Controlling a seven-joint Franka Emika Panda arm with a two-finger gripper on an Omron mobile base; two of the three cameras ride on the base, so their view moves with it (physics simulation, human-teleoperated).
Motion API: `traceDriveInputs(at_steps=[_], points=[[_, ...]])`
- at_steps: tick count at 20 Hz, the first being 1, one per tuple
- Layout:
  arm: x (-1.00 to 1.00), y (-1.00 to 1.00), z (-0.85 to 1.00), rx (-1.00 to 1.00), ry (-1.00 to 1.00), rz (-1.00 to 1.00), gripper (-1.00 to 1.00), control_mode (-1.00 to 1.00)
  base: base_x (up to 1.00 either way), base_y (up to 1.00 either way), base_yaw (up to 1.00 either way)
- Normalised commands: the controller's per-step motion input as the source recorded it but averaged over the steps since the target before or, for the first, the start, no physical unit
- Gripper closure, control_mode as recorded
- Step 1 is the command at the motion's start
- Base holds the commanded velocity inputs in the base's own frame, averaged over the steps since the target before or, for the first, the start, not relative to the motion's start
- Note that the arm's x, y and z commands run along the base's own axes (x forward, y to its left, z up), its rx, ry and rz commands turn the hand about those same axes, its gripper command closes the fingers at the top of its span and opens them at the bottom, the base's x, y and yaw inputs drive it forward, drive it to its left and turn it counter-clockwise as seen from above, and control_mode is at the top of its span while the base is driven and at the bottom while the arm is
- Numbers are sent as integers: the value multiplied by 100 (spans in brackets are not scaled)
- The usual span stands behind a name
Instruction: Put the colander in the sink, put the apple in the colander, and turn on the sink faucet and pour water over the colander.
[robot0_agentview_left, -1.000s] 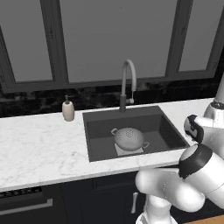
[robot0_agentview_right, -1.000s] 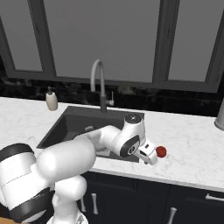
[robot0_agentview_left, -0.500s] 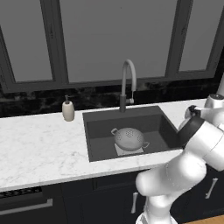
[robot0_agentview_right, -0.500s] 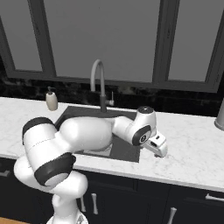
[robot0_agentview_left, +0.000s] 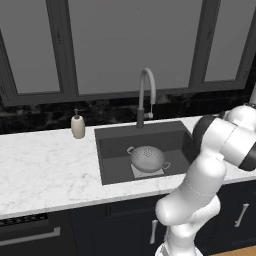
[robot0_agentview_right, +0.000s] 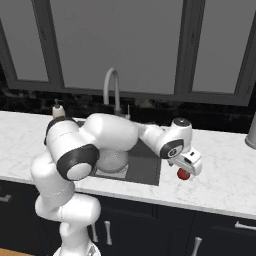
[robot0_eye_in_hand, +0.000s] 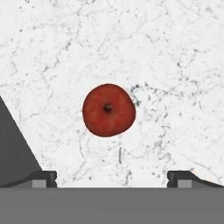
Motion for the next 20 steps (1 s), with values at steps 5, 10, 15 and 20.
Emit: traceDriveInputs(at_steps=[5,10,15,20], points=[[13,0,-25,0,0,0,-100,-100,0,0,0],[7,0,-27,0,0,0,-100,-100,0,0,0],[7,0,-27,0,0,0,-100,-100,0,0,0],[8,0,-18,0,0,0,-100,-100,0,0,0]])
